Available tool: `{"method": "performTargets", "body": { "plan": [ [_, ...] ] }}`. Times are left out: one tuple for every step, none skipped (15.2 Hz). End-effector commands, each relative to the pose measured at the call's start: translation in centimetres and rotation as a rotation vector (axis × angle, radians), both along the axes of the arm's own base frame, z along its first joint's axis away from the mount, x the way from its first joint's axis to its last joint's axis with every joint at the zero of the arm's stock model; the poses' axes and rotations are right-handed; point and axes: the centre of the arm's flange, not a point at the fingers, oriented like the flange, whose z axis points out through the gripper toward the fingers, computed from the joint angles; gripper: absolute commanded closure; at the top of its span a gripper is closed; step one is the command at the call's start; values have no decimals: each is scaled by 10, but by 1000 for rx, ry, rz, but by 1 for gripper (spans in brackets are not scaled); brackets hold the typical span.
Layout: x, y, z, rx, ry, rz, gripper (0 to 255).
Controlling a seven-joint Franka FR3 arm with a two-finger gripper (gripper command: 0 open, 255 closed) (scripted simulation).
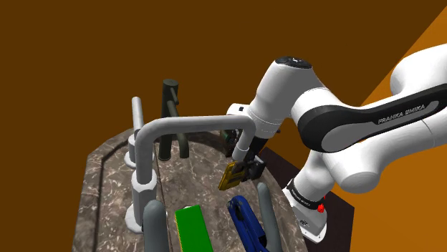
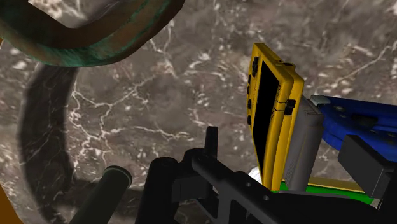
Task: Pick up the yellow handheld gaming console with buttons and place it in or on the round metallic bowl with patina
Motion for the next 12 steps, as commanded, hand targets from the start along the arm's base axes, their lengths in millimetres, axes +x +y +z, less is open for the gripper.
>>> {"method": "performTargets", "body": {
  "plan": [
    [0,0,0,0,0,0,0],
    [0,0,0,0,0,0,0],
    [0,0,0,0,0,0,0],
    [0,0,0,0,0,0,0],
    [0,0,0,0,0,0,255],
    [0,0,0,0,0,0,255],
    [0,0,0,0,0,0,255],
    [0,0,0,0,0,0,255],
    [0,0,0,0,0,0,255],
    [0,0,0,0,0,0,255],
    [0,0,0,0,0,0,255],
    [0,0,0,0,0,0,255]
  ]
}}
